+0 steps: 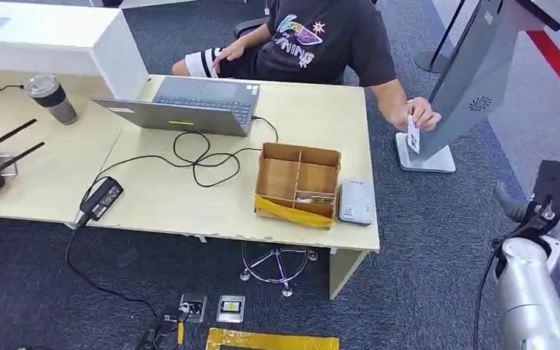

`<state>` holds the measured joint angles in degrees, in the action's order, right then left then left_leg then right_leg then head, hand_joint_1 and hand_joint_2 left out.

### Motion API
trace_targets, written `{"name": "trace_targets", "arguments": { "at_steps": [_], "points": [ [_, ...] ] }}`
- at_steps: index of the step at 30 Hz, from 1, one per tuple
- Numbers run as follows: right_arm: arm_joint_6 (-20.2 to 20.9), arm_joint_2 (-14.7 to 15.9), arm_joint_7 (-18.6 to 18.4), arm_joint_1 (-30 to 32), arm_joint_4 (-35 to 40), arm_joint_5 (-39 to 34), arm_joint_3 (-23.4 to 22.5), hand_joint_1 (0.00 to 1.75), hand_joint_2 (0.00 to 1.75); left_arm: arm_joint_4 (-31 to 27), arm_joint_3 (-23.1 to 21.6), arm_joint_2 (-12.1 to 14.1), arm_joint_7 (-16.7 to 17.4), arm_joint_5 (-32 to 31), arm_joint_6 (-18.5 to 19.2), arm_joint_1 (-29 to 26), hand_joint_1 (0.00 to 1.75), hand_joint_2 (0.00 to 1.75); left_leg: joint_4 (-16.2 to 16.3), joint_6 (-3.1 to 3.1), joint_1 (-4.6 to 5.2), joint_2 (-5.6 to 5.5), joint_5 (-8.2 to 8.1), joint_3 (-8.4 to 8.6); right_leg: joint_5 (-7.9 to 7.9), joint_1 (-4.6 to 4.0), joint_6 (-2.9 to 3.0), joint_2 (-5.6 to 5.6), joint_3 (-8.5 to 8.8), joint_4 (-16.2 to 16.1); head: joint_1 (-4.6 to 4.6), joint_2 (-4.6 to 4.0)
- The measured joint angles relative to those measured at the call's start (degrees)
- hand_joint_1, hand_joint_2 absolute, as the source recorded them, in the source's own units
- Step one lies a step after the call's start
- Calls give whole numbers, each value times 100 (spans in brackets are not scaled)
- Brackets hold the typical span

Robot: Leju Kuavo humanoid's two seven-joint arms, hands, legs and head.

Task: Pass the card to the sensor for recognition and then transmit it.

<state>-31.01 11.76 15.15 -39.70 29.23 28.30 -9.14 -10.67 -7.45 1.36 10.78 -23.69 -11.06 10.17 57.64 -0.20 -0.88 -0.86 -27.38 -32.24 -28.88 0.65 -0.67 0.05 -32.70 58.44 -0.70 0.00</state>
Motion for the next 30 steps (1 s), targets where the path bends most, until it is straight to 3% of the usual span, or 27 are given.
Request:
{"name": "trace_targets", "arguments": {
  "at_steps": [3, 10, 14, 18, 24, 30],
  "points": [
    [-140, -22, -210, -2, 870, 256, 390, 0, 175, 0, 0, -2, -2, -30, -15, 11, 0, 175, 0, -1, 0, 1, 1, 2, 0, -1, 1, -4, 0, 6, 9, -2],
    [-173, -103, -259, 98, 2747, 857, 1207, 0, 175, 0, -46, -11, -33, -107, -37, 55, 0, 175, -1, -1, -1, 3, 1, 2, 0, -1, 1, -6, -5, 6, 7, -2],
    [-133, -138, -320, 126, 3252, 1017, 1432, 0, 175, 0, -101, -20, -50, -120, -90, 69, 0, 175, -1, -1, 0, -1, 1, 0, 0, -1, 1, -1, -2, 6, 2, -2],
    [357, -284, -506, 201, 3938, 1726, 1802, 0, 175, 0, -120, -17, -68, -173, -177, 104, 0, 175, -1, -2, 0, 5, 1, 0, 2, 0, 2, -4, -4, 7, 0, -2],
    [1704, -769, -547, 119, 4408, 2526, 2546, 0, 175, 0, -138, -22, -68, -186, -173, 184, 0, 175, -3, -9, -9, 3, 6, -1, 1, -10, 3, -5, -5, 9, 2, -2],
    [1836, -1196, -425, -75, 4322, 2820, 3146, 0, 175, -2, -138, -24, -68, -214, -162, 227, 0, 175, -3, -15, -11, -3, 10, -6, 1, -12, 4, -2, -5, 10, -2, 0]
  ]
}}
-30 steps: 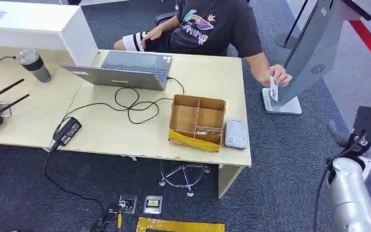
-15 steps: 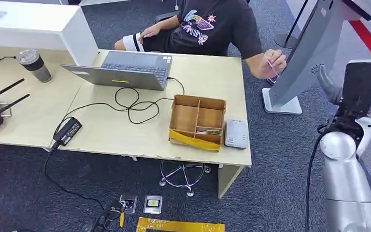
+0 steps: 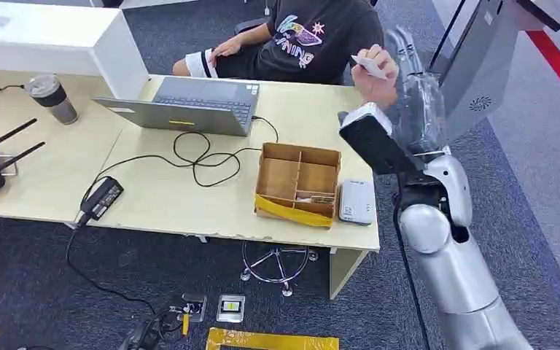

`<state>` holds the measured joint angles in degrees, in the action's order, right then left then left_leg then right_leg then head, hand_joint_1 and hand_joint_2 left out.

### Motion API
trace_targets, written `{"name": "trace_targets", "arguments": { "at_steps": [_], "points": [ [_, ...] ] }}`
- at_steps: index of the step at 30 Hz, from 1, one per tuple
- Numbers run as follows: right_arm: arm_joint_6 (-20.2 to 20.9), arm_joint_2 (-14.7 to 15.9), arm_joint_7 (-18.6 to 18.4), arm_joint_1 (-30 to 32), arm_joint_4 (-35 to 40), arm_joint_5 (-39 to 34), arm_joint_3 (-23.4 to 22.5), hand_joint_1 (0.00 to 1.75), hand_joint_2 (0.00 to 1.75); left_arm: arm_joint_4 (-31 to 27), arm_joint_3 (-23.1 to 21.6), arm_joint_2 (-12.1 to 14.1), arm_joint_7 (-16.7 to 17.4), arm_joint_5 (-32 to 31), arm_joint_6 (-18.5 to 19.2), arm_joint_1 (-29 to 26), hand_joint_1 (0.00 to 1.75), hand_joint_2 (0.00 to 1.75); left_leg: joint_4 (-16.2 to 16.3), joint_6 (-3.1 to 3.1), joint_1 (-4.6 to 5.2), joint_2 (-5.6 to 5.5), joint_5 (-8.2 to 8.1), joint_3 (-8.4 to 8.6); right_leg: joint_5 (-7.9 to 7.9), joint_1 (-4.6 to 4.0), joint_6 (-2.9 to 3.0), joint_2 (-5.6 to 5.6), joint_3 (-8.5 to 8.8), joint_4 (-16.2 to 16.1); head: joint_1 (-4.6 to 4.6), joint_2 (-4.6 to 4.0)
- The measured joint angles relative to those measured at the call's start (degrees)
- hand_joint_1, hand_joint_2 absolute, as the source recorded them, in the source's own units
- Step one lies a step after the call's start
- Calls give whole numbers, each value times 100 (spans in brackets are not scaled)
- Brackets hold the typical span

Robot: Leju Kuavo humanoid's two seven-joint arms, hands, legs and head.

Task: Pass the card to the sensor for recognition and then transmit it.

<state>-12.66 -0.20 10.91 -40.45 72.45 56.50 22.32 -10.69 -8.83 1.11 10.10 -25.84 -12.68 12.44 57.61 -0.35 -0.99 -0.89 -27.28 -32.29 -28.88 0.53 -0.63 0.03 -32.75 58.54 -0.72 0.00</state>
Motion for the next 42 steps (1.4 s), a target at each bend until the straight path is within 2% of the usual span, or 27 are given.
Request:
{"name": "trace_targets", "arguments": {
  "at_steps": [4, 13, 17, 24, 40, 42],
  "points": [
    [101, -192, 39, -248, -309, 35, 234, 0, 175, 0, 0, 2, 22, -107, 79, 68, 0, 175, 0, 0, 1, -1, 0, -2, 1, 2, 0, 2, 0, -1, 0, 0],
    [5, -577, 98, -809, -1645, 345, 618, 0, 175, -4, -2, 11, 68, -194, 125, 167, 0, 175, 1, 0, 1, 0, 1, -2, 1, 1, 1, -1, -6, 0, 4, -2],
    [-28, -743, 120, -1061, -2468, 387, 699, 0, 175, -4, -2, 13, 70, -188, 125, 198, 0, 175, 1, -1, 0, -1, 1, -4, 1, 0, 1, 1, -5, 0, 0, -2],
    [-35, -1034, 4, -1373, -3422, 463, 795, 0, 175, -4, 0, 44, 70, -149, 109, 201, 0, 175, 1, -1, 0, 0, 1, -4, 1, 0, 1, 0, -8, -1, 2, -2],
    [-37, -1117, -138, -1445, -3941, 525, 848, 0, 175, -4, 4, 72, 70, -120, 81, 195, 0, 175, 2, -1, 1, 1, 1, -3, 2, 1, 2, -3, -8, -1, 2, 0],
    [-37, -1117, -146, -1446, -3973, 529, 848, 7, 175, -4, 7, 74, 70, -118, 76, 194, 0, 175, 2, -1, 1, 1, 1, -3, 2, 1, 2, -3, -8, -1, 2, -2]
  ]
}}
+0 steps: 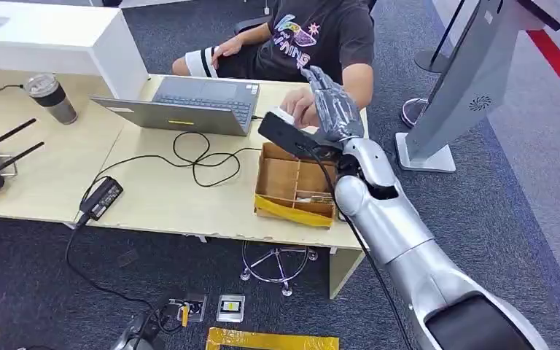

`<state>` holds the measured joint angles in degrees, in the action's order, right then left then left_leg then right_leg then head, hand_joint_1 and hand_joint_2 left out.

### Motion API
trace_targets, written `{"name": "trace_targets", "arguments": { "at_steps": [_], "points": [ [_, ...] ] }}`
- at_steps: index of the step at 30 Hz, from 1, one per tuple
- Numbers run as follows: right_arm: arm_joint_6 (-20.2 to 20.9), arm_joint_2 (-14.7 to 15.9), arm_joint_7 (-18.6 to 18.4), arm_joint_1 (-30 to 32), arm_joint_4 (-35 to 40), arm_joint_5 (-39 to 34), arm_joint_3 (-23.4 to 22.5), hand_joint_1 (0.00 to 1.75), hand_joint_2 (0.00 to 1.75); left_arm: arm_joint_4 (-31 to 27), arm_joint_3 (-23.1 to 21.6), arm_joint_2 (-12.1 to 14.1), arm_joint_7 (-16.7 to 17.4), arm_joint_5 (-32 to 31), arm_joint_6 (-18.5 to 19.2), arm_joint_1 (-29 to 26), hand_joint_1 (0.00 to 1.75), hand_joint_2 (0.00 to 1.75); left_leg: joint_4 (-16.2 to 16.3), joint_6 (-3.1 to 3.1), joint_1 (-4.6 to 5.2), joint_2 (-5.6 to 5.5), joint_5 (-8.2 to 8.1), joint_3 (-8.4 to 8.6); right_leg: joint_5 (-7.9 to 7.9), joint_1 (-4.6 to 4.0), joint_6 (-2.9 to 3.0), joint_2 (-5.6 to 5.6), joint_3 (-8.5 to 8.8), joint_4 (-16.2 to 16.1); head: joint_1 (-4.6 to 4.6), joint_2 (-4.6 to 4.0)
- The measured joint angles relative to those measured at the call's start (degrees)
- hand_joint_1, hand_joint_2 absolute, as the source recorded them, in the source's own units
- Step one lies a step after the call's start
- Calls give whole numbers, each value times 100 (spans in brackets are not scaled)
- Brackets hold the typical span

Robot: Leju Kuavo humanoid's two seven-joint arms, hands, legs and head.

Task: Pass the card to the sensor for recognition and then transmit it.

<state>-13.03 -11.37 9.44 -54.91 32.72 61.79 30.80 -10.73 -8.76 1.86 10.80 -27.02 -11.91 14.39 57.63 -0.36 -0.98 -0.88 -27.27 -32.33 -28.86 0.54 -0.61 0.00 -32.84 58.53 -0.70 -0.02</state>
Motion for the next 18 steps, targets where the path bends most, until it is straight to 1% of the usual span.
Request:
{"name": "trace_targets", "arguments": {
  "at_steps": [7, 8, 9, 10, 12, 14, 18],
  "points": [
    [-13, 0, -15, 1, -52, 11, 2, 7, 175, 2, 7, 0, 0, 0, -2, -3, 0, 175, 0, 0, 0, 0, 0, 0, 0, 0, 0, 0, 0, 0, 0, 2],
    [-13, 0, -15, 1, -53, 13, 2, 52, 175, 2, 7, 0, 0, 0, -2, -4, 0, 175, 0, 0, 0, 0, 0, 0, 0, 0, 0, 0, 0, 0, 0, 0],
    [-13, 0, -15, 0, -53, 13, 2, 106, 175, 2, 9, 0, 0, 0, -2, -5, 0, 175, 0, 0, 0, 0, 0, 1, 0, 0, 0, -1, 0, 0, 0, 0],
    [-13, 0, -15, 0, -53, 13, 2, 155, 175, 2, 9, 0, 0, 0, -2, -5, 0, 175, 0, 0, 0, 0, 0, 1, 0, 0, 0, -1, 0, 0, 0, 2],
    [-15, 0, -17, 1, -55, 13, 2, 162, 175, 2, 9, 0, 0, 0, -2, -5, 0, 175, 0, 0, 0, 0, 0, 1, 0, 0, 0, -1, 0, 0, 0, 0],
    [-24, 0, -17, 1, -70, 15, 2, 175, 175, 2, 9, 0, 0, -2, -2, -5, 0, 175, 0, 0, 0, 0, 0, 2, 0, 0, 0, -1, 0, 0, 0, 2],
    [-81, 0, -24, 2, -79, 28, 4, 175, 175, 2, 9, 9, 0, -11, -2, -7, 0, 175, 0, 0, 0, 0, 0, 2, 0, 0, 0, -1, 0, 0, 0, 2]
  ]
}}
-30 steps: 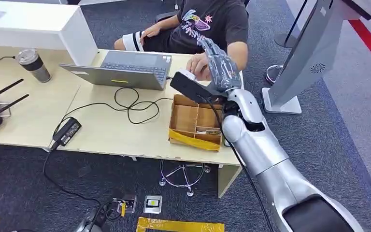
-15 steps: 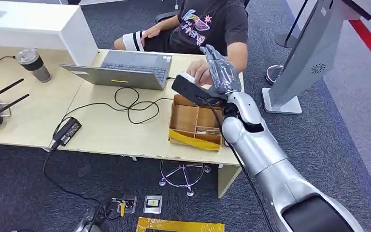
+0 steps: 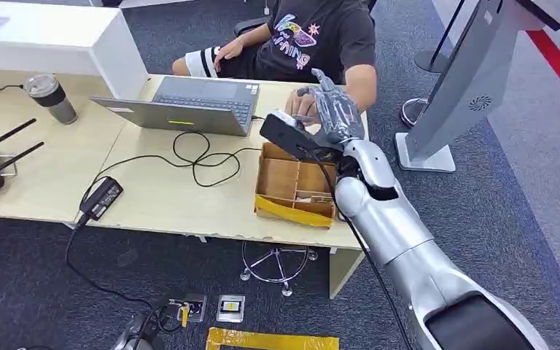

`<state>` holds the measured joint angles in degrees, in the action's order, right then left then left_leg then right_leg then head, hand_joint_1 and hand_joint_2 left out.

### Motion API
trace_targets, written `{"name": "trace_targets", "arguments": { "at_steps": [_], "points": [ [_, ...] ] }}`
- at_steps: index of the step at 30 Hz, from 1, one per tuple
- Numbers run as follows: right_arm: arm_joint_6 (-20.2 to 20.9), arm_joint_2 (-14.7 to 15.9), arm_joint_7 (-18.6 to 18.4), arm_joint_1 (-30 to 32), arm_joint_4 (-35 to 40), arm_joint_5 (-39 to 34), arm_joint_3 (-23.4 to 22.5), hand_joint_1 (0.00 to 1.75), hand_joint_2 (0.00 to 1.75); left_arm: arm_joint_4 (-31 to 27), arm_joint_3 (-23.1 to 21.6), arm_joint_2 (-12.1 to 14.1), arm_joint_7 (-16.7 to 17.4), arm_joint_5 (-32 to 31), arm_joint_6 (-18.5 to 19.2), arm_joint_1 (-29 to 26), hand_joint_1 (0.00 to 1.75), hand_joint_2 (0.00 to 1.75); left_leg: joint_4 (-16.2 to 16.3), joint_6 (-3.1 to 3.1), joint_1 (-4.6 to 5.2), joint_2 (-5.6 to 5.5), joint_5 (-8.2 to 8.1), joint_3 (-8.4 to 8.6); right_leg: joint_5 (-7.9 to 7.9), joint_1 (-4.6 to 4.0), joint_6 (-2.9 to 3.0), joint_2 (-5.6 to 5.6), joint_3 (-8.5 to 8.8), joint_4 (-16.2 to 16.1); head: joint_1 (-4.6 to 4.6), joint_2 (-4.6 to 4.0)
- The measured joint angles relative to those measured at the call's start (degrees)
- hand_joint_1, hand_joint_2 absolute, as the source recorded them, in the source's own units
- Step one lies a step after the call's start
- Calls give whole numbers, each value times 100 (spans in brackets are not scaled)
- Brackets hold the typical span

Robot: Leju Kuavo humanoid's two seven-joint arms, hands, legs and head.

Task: Pass the card to the sensor for recognition and then transmit it.

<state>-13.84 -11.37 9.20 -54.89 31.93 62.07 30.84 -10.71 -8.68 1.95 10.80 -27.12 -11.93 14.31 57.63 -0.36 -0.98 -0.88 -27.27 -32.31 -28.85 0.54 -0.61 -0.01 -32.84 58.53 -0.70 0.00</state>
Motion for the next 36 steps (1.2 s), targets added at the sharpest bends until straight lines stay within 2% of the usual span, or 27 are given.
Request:
{"name": "trace_targets", "arguments": {
  "at_steps": [25, 31, 36],
  "points": [
    [-160, 98, -50, 84, -7, -39, -9, 175, 175, 2, 0, 22, 0, -28, 0, -39, 0, 175, 1, 0, 0, 2, 0, 1, 0, 0, 0, -3, -3, -1, 0, -2],
    [-284, 308, -266, 241, -103, -177, -85, 175, 175, 2, 0, 37, 0, -20, -9, -72, 0, 175, 1, 0, 1, 2, -1, 1, 0, 1, 0, -3, -4, -2, 2, 0],
    [-547, 586, -512, 483, -234, -411, -256, 175, 175, 2, 0, 41, 0, 0, -53, -119, 0, 175, 2, 1, 2, 3, -1, 1, 0, 2, 0, -1, -4, -3, 0, -2]
  ]
}}
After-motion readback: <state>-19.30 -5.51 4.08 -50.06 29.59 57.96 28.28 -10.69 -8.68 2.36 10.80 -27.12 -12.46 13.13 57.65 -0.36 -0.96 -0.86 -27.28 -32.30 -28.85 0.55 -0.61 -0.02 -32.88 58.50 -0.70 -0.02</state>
